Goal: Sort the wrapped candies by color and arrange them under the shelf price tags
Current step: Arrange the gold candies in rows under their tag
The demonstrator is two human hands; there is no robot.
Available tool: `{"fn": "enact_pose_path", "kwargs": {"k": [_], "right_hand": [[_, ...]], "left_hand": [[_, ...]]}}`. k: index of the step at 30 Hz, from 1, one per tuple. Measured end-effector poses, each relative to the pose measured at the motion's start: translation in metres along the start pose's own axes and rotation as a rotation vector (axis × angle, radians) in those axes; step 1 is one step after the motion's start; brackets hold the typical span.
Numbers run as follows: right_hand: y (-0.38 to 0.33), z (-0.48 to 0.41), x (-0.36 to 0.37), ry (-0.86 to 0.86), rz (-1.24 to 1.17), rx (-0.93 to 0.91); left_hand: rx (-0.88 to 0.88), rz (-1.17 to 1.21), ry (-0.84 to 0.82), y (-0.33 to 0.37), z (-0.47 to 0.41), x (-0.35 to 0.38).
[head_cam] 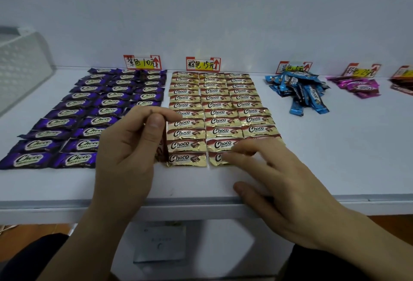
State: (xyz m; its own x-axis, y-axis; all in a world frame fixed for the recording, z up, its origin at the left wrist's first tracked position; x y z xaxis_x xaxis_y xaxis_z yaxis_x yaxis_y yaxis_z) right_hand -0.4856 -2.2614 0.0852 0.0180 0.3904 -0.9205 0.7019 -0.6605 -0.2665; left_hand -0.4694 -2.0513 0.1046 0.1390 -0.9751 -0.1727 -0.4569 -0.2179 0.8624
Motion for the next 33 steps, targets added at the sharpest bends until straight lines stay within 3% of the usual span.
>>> {"fn": "enact_pose_path", "kwargs": {"k": [3, 6, 10, 13, 18, 21, 28, 33], "right_hand": [[0.012, -0.005, -0.025, 0.214, -0.402, 0.143], [0.013, -0.025, -0.027, 0.221, -0.862, 0.214], [0.018, -0.034, -0.027, 0.186, -1.049, 0.273], [0.034, -0.026, -0.035, 0.204, -0.965, 0.317], [0.074, 0.007, -0.052, 0.152, -0.533, 0.410], [0.085, 0.027, -0.043, 0.117, -0.372, 0.467], [0.066, 0.040, -0.035, 0.260, -0.065, 0.359], [0.050, 0.040, -0.021, 0.133, 0.037, 0.202]], "left_hand": [[-0.019, 0.058, 0.008, 0.009, -0.004, 0.009], [-0.031, 0.063, -0.003, 0.017, -0.011, 0.027], [-0.029, 0.037, -0.029, 0.023, -0.015, 0.050], [-0.059, 0.067, -0.071, 0.019, -0.011, 0.059], [0.195, -0.578, -0.280, 0.018, 0.002, 0.068], [0.241, -0.717, -0.433, 0.013, 0.011, 0.085], [0.284, -0.791, -0.538, 0.010, 0.019, 0.096], [0.269, -0.795, -0.568, 0.007, 0.020, 0.098]]}}
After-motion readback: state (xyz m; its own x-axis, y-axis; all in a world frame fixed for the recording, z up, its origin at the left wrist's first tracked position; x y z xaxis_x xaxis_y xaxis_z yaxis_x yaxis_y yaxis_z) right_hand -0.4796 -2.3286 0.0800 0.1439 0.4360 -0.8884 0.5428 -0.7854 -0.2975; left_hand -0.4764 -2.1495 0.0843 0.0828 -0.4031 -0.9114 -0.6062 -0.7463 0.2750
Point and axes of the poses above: each hand's wrist, its own z-axis away from the middle knuckle, its own x-axis out of the palm, y = z × x, the point moved 8 cm from there along -z, towards the middle knuckle, and after that the axes turned 7 degrees about -y, right-handed, at the moved point
